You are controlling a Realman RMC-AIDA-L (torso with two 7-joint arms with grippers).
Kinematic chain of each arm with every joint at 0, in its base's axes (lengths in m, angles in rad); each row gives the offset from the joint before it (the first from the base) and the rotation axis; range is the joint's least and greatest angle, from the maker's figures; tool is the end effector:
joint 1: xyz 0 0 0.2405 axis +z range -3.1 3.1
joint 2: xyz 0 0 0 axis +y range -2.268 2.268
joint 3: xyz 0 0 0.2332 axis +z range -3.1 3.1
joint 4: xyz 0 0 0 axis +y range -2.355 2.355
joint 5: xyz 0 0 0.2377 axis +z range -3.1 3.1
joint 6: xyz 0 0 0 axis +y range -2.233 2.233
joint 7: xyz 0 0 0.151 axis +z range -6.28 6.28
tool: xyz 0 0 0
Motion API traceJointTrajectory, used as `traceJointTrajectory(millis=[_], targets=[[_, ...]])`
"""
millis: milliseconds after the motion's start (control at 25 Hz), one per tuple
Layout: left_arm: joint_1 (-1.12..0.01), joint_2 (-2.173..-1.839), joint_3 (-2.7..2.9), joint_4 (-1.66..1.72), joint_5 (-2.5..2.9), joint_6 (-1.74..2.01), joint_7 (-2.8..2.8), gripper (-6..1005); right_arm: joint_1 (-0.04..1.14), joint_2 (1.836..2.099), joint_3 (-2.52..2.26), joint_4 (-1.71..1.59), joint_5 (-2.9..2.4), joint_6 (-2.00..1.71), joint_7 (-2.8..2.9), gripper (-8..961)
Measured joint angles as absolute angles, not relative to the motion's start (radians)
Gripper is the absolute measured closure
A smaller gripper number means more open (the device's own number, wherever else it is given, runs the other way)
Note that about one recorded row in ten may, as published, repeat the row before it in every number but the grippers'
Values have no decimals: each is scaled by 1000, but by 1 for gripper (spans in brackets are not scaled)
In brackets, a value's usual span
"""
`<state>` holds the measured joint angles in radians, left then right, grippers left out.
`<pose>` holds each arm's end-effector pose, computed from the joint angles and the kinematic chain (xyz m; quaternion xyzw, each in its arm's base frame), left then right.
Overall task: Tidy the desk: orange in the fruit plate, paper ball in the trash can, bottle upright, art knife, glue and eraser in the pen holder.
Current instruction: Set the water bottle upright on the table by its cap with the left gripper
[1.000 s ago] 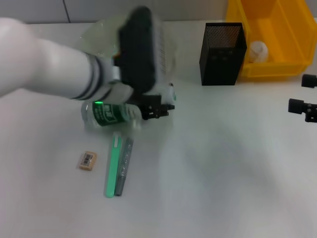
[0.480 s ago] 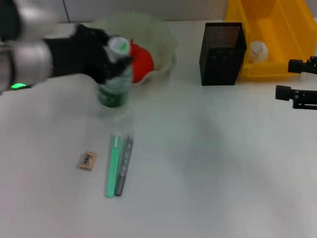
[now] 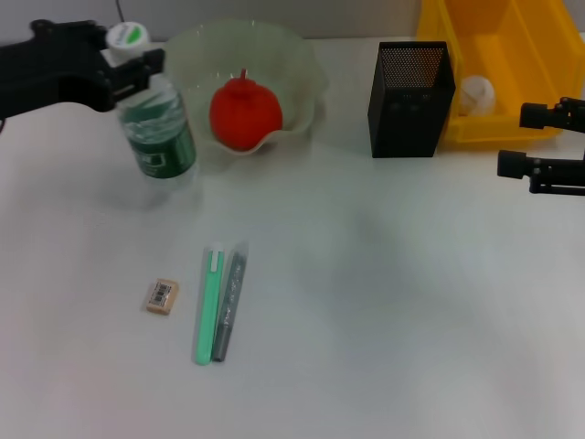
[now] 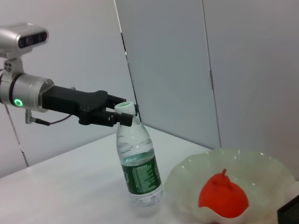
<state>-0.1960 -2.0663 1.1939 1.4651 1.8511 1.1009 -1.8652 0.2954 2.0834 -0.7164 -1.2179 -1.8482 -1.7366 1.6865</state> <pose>-0.1928 0.3716 0.0881 -0.9036 -0.1870 -0.1731 0.3444 0.2423 0.3140 0.1113 -0.9266 0.2064 0.2469 0.1947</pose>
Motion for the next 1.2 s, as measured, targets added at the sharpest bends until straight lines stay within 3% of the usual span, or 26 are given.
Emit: traceJointTrajectory(millis=[1200], targets=[[-259,-2070,1043,1132,1692,1106,-1576,561,316,2079,-716,-1185,-1853,-1727,1681,141]])
